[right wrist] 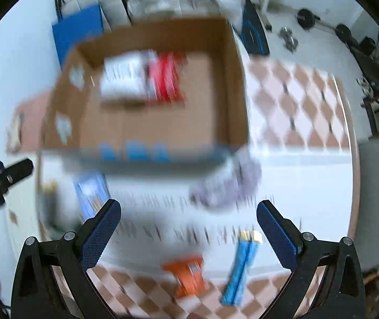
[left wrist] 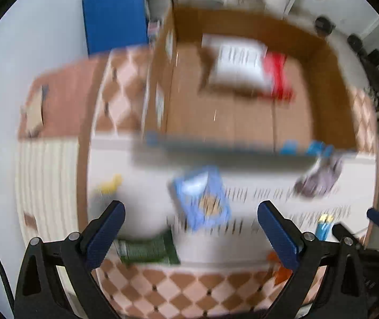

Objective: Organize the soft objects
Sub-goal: 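Grasp the blue tissue pack with left tool while right tool grasps orange bag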

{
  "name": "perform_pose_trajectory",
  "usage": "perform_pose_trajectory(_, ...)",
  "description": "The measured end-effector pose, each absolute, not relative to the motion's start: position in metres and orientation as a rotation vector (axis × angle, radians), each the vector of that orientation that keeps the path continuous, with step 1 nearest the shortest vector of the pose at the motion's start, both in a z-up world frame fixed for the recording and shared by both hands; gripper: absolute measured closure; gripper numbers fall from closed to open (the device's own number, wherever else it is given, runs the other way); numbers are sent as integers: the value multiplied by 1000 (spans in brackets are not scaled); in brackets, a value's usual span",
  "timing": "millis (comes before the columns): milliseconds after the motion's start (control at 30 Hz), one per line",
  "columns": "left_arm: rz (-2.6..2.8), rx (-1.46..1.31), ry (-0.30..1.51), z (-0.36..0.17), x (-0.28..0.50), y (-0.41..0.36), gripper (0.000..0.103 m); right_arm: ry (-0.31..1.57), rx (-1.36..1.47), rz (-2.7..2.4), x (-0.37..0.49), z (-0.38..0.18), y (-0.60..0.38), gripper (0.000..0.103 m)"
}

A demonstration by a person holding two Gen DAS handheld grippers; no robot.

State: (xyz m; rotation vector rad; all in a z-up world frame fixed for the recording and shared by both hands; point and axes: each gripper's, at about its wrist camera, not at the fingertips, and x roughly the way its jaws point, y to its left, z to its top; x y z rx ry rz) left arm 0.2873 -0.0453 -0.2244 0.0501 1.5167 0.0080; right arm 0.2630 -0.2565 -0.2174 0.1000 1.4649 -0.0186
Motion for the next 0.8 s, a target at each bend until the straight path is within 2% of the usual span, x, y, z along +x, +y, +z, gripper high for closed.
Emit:
perform_pose_trajectory(167, 28, 77, 1644, -280, 245, -39, 1, 1673, 88, -16, 198, -293, -248, 2)
perform_pose_trajectory(300, 23, 89, 1710, -308, 236, -41, 1, 1801, 96, 1, 167, -348, -238, 12)
perform_pose_trajectory(333, 19, 78, 1718, -312, 239, -42, 1, 1823, 93, 3, 163, -357, -235, 18)
perform_pose_trajectory(367, 16, 61, 1724, -315, 242, -42, 1, 1851, 85, 7, 158, -367, -232, 31)
perform_pose_trajectory(400, 13, 37, 1728, -318, 248, -42, 1, 1869, 78, 13, 155, -373, -230, 39)
perform_pose_trajectory(433, 17, 12, 1734, -321, 254, -41, 1, 1890, 65, 16, 151, -380, -227, 56)
perform_pose_trajectory(467, 28, -20, 1737, -325, 261, -39, 1, 1898, 57, 14, 149, -382, -226, 59)
perform_pose_trajectory(600, 38, -159, 1790, -349, 287, -35, 1, 1868, 68, 7, 150, -374, -230, 63)
perform_pose_trajectory(700, 51, -168, 1817, -369, 298, -37, 1, 1837, 85, -7, 156, -361, -239, 63)
perform_pose_trajectory(800, 99, -144, 1767, -373, 303, -38, 1, 1813, 90, -23, 162, -352, -246, 63)
